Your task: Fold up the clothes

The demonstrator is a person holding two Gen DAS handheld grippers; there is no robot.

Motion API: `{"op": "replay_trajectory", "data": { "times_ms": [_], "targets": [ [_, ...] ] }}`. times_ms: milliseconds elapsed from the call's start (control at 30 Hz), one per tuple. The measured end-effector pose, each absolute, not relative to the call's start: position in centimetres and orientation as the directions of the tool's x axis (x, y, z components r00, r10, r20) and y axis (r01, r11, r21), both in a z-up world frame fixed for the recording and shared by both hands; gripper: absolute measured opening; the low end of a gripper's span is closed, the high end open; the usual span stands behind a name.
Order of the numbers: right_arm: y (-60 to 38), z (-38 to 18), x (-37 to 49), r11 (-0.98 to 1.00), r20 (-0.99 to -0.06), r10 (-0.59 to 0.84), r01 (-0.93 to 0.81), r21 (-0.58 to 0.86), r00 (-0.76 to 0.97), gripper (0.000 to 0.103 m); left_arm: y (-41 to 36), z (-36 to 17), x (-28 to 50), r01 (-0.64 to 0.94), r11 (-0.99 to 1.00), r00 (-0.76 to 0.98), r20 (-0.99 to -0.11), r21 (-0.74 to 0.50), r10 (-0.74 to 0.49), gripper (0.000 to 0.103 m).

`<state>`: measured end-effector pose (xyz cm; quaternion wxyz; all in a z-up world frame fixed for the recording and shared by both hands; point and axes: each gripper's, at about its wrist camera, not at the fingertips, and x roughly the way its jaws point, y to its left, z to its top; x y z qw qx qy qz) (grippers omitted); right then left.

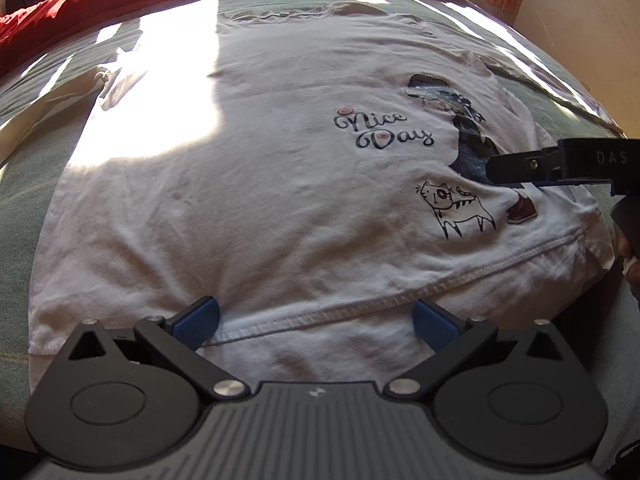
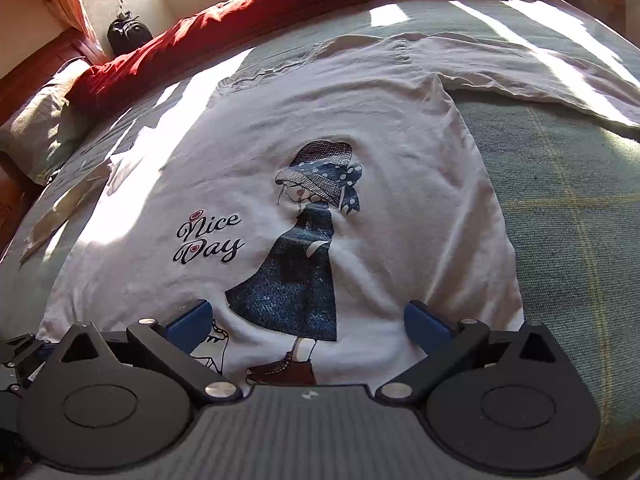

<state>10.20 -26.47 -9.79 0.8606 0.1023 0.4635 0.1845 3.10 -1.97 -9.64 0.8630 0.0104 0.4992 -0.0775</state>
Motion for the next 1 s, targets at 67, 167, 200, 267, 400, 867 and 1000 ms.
{"op": "replay_trajectory", "data": {
  "times_ms": [67,167,200,267,400,867,1000],
  "targets": [
    [-26.5,-9.3,10.2,0.911,-0.764,0.411,-0.225,0.344,0.497,0.103,-1.7,-8.9,3.4,0.133,0.989,0.487,-0.864,-0.067,-0.124,0.103],
    [-26.6,-8.2,10.8,0.911,-0.755,0.413,-0.218,0.351,0.510,0.103,-0.9,-7.3,4.7,0.112,0.993,0.528,-0.844,-0.043,-0.096,0.103],
    [-26.6,-7.9,11.1,0.910,-0.751,0.413,-0.215,0.353,0.515,0.103,-0.7,-6.7,5.3,0.107,0.994,0.544,-0.834,-0.036,-0.089,0.103],
    [-26.6,-7.2,11.8,0.910,-0.742,0.413,-0.219,0.351,0.528,0.103,-0.1,-5.7,7.2,0.103,0.994,0.578,-0.812,-0.031,-0.086,0.103],
    [-25.8,-6.1,14.5,0.913,-0.720,0.407,-0.242,0.327,0.562,0.103,1.0,-5.1,12.3,0.092,0.995,0.615,-0.784,-0.039,-0.088,0.103],
    [-20.6,-6.9,31.9,0.939,-0.791,0.337,-0.240,0.245,0.510,0.103,3.0,-9.2,22.3,0.105,0.993,0.387,-0.917,-0.060,-0.096,0.103],
    [-19.9,-9.2,35.6,0.957,-0.844,0.285,-0.182,0.226,0.454,0.103,3.9,-7.3,22.6,0.091,0.995,0.360,-0.931,-0.031,-0.062,0.102]
  ]
}}
